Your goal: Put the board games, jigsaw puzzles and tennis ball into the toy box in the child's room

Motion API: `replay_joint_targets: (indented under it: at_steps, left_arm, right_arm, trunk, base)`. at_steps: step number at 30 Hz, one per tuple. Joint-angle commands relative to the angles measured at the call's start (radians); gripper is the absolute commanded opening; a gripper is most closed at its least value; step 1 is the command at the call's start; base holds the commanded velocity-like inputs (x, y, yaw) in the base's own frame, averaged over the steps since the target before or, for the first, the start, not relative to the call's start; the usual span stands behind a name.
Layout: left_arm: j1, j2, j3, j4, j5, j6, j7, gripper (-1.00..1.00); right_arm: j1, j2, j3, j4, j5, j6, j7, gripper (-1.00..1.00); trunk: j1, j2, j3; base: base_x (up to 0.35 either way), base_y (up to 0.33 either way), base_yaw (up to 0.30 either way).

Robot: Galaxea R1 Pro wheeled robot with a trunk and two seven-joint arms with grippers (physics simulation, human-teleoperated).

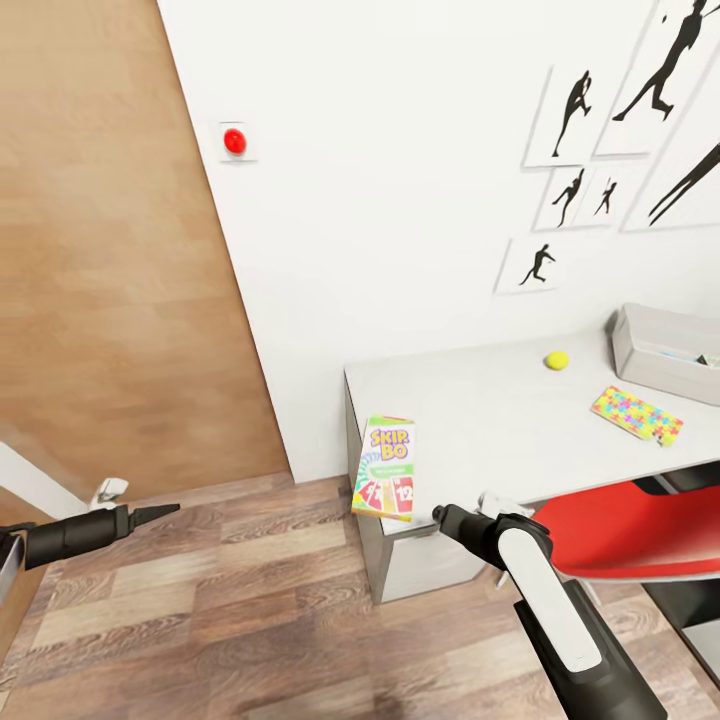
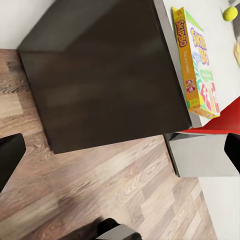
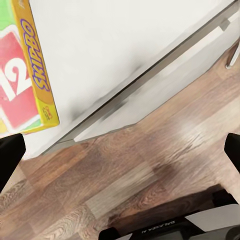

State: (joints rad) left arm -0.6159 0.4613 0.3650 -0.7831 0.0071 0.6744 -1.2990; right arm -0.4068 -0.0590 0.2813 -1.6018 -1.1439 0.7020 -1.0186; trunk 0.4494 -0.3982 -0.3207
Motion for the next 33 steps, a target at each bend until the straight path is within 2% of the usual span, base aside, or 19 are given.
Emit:
replay_joint_targets:
  at_steps: [1,33]
  left_arm:
    - [-0.001,-0.002,0.001,0.0,0.001,0.01,-0.002,1.0]
    - [-0.001,-0.002,0.01,0.001,0.001,0.006,0.004,1.0]
  right_arm:
    - [-0.001,-0.001,0.001,-0.001,-0.007,0.004,-0.009,1.0]
    - [-0.001,0.0,0.002,0.001,-0.007,0.003,-0.009,1.0]
  trunk:
    - [0.001,-0.002,0.0]
    - [0.001,-0.002,0.053]
  base:
    - [0.0,0.0,0.0]
    - [0.0,0.0,0.0]
